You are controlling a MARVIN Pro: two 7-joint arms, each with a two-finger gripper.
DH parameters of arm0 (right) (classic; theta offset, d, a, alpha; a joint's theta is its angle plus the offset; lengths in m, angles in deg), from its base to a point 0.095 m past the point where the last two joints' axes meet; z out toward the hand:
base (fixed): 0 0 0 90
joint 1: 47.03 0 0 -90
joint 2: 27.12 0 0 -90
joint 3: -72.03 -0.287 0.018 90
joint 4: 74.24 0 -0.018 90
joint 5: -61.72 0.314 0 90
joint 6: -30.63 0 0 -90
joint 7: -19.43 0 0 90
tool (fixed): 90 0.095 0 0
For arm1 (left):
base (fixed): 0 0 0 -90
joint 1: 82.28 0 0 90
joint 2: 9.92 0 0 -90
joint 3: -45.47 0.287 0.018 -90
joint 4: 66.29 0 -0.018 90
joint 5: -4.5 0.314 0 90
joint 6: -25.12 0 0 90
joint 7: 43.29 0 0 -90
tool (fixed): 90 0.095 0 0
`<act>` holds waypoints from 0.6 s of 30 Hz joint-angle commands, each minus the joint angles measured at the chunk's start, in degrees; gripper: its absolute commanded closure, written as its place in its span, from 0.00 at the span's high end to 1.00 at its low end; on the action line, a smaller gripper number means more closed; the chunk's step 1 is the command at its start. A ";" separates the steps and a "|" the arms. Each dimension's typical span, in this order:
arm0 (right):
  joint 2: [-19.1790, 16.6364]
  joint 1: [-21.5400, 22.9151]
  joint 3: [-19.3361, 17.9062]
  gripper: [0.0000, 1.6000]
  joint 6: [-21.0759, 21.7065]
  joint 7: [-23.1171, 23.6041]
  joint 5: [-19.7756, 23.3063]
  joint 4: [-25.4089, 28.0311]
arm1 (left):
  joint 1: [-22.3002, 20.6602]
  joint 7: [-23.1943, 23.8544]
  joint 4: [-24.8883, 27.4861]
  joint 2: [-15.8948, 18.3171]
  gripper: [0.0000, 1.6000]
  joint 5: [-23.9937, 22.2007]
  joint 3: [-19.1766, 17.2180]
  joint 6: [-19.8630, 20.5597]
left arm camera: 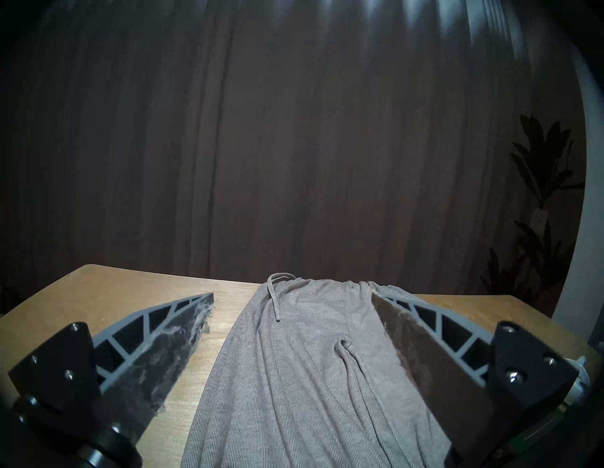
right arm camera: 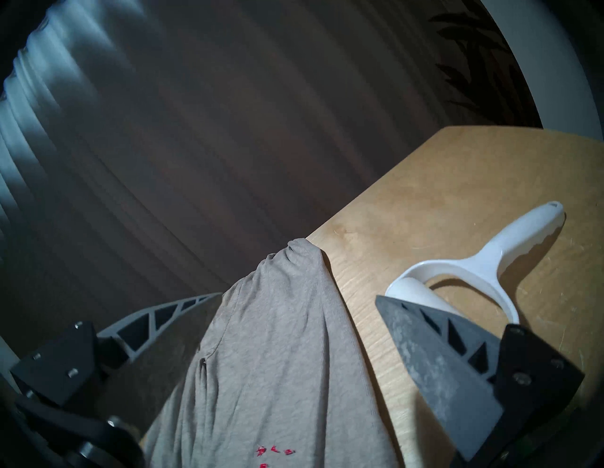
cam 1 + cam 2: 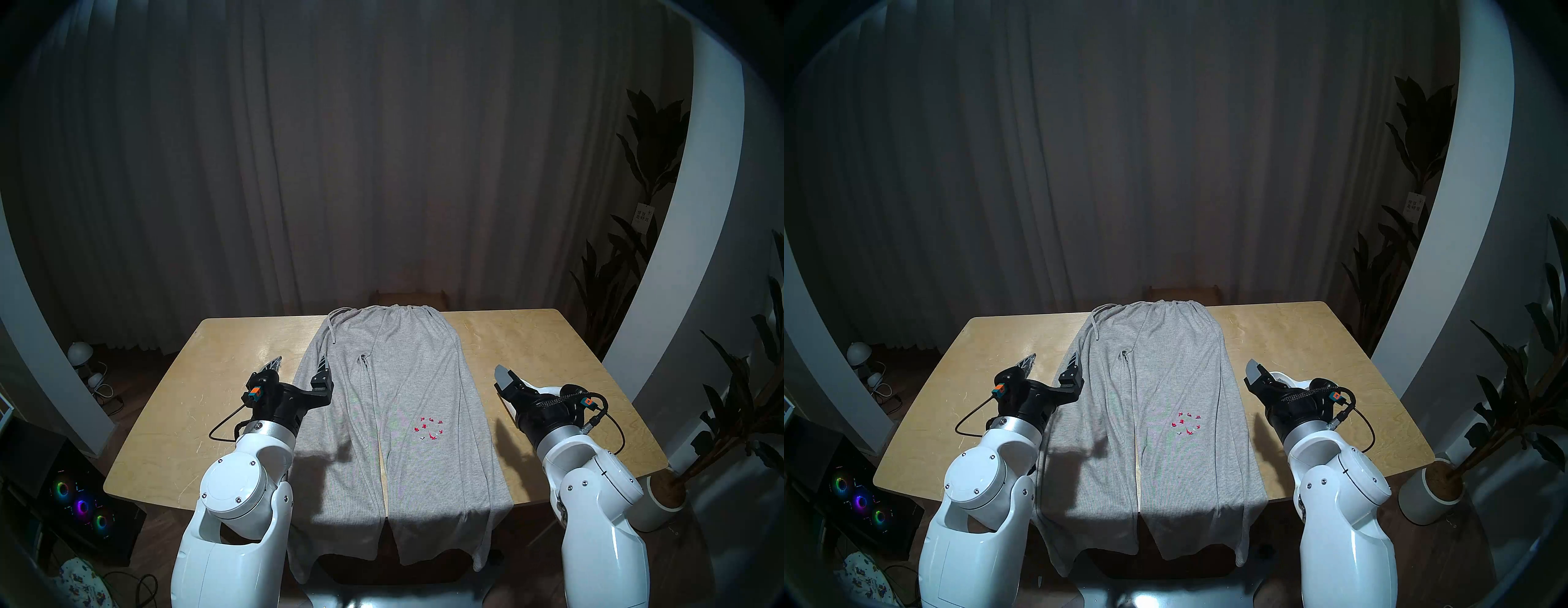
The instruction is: Remove lint and debris from pants with a lint roller
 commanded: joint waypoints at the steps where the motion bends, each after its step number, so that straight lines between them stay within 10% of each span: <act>1: 2.46 -0.18 -3.25 1.00 1.50 -4.38 12.94 3.11 | -0.34 0.38 1.39 0.59 1.00 0.40 -0.11 -0.72; 18: 3.78 0.65 -9.23 1.00 3.88 -17.18 37.31 2.80 | 0.52 1.70 0.97 1.42 1.00 1.23 1.45 -0.45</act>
